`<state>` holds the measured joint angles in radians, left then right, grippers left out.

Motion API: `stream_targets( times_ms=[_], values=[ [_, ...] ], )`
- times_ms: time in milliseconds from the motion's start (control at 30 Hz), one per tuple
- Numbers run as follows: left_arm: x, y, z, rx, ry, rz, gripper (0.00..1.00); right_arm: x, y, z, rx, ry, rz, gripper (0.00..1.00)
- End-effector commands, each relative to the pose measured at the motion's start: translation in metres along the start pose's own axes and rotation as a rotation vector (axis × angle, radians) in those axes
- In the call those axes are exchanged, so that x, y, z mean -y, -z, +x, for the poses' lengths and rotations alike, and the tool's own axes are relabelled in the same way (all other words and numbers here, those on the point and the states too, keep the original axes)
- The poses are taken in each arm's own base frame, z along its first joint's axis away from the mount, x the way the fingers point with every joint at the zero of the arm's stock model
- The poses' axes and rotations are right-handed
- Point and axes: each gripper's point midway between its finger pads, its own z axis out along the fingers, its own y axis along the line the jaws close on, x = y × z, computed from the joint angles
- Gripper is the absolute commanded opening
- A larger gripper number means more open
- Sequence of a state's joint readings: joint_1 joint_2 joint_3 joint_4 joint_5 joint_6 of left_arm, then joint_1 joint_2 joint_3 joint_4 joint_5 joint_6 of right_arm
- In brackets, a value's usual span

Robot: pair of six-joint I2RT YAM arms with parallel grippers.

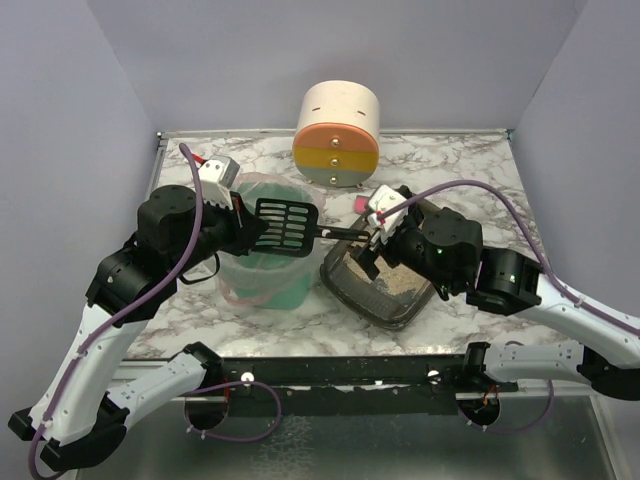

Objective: Clean the litter box

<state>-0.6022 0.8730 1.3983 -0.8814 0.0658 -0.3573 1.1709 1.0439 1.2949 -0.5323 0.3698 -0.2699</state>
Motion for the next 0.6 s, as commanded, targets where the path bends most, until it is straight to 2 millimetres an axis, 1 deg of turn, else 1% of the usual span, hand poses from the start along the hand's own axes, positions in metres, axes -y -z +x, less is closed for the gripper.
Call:
stream_targets(
  times_ms=[0,100,267,400,500,567],
  values=[
    [-0.012,0.001,-0.016,0.087,-0.019,-0.066,0.00,0.026,-0.003,-0.009,0.032,-0.231,0.139,0.98],
    [-0.011,0.000,-0.020,0.103,-0.024,-0.060,0.00,0.038,-0.016,-0.008,-0.003,-0.369,0.096,0.98],
    [-0.009,-0.005,-0.026,0.137,-0.017,-0.049,0.00,0.036,-0.027,-0.021,0.069,-0.559,-0.059,0.98],
    [-0.007,-0.012,-0.027,0.150,-0.013,-0.037,0.00,0.034,-0.028,-0.025,0.120,-0.690,-0.196,0.98],
    [-0.006,-0.021,-0.025,0.155,-0.002,-0.023,0.00,0.033,-0.026,-0.020,0.168,-0.798,-0.306,0.98],
    [-0.004,-0.025,-0.025,0.164,0.011,-0.010,0.00,0.036,-0.023,-0.013,0.192,-0.860,-0.352,0.98]
  ],
)
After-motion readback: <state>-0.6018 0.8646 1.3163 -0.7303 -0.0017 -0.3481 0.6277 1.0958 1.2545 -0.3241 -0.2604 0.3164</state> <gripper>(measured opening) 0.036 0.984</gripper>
